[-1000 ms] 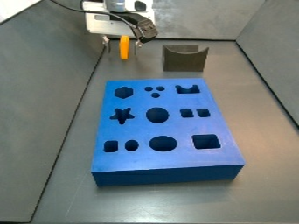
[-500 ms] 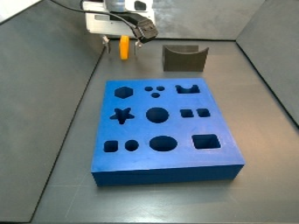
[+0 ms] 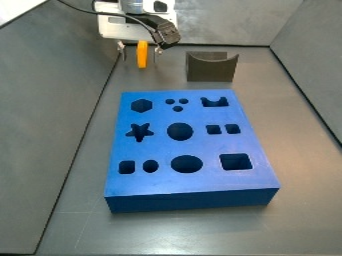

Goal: Pick up the double-square object. Move up. Rotate the double-square object. Place the double-square object on the fixture. Regrasp the double-square object. Move to above the board. Insert the double-square object.
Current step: Rotate the double-square object, then move up.

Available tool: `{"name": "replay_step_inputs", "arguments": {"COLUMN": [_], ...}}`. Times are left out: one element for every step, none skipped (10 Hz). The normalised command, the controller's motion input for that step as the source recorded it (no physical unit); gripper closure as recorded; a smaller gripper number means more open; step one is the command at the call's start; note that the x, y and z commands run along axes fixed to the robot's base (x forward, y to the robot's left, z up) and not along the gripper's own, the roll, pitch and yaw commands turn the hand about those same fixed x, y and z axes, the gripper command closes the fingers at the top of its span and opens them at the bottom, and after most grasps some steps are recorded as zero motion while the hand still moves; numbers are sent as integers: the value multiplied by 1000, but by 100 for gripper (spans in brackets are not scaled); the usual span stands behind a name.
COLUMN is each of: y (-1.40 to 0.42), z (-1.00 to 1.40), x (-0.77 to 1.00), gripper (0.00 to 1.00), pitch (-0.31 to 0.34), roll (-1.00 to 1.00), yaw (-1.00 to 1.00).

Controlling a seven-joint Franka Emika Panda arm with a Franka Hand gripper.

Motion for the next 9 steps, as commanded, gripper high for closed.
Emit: {"name": "replay_step_inputs", "arguments": {"y": [0, 0, 0, 3, 5, 7, 6, 5, 5], "z": [0, 833, 833, 735, 677, 548, 452, 316, 249], "x": [0, 0, 0, -28, -29, -23, -19, -24, -24], "gripper": [100, 100, 100, 100, 100, 100, 100, 100, 100], "pitch": [0, 0, 0, 28, 38, 51, 52, 50, 48], "roll": [0, 0, 0, 7, 13, 27, 38, 53, 60], "yaw": [0, 0, 0, -6, -9, -15, -19, -23, -24]}}
